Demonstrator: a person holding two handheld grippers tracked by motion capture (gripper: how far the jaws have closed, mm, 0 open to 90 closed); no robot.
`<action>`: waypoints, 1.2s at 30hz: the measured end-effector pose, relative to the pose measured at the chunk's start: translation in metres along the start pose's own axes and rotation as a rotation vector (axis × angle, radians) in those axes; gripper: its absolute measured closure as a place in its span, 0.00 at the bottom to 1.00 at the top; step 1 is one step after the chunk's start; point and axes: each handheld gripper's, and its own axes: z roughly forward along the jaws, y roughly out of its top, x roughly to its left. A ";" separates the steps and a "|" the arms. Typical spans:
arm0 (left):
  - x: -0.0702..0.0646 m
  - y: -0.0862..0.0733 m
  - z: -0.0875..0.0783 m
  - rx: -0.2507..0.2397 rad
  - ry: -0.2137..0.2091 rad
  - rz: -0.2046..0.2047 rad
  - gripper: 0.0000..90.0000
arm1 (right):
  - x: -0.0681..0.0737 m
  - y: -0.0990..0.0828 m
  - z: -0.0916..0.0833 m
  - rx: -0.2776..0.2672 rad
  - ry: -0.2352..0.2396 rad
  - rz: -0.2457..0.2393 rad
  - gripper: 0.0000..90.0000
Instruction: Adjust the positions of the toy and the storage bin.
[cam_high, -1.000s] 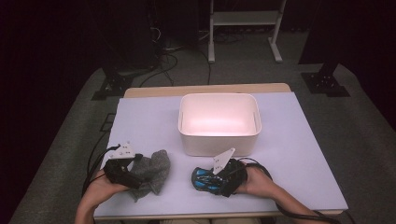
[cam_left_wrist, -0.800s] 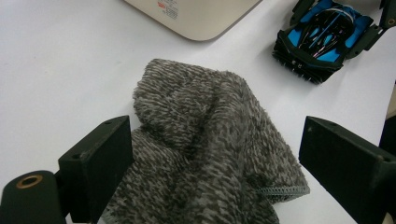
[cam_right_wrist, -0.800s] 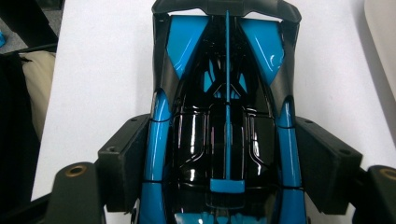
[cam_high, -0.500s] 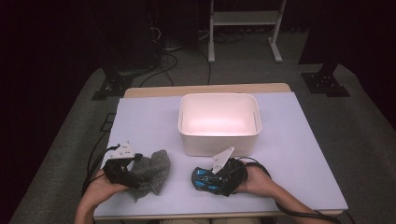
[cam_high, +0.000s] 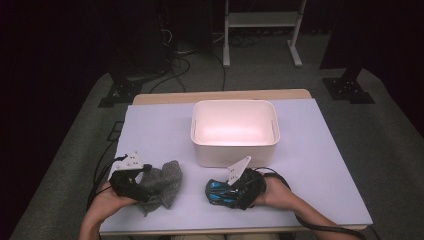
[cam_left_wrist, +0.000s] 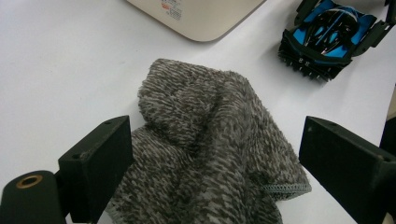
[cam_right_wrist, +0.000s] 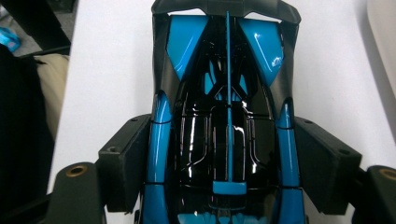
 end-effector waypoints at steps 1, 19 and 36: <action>0.000 0.000 0.000 0.000 0.000 0.000 0.10 | 0.000 0.000 0.000 0.000 0.000 0.000 0.28; 0.000 0.000 0.000 0.000 -0.002 0.001 0.10 | 0.001 -0.001 -0.001 -0.003 0.002 -0.002 0.29; -0.001 -0.001 0.001 0.009 -0.007 0.002 0.10 | 0.004 -0.008 -0.002 -0.023 0.001 -0.024 0.24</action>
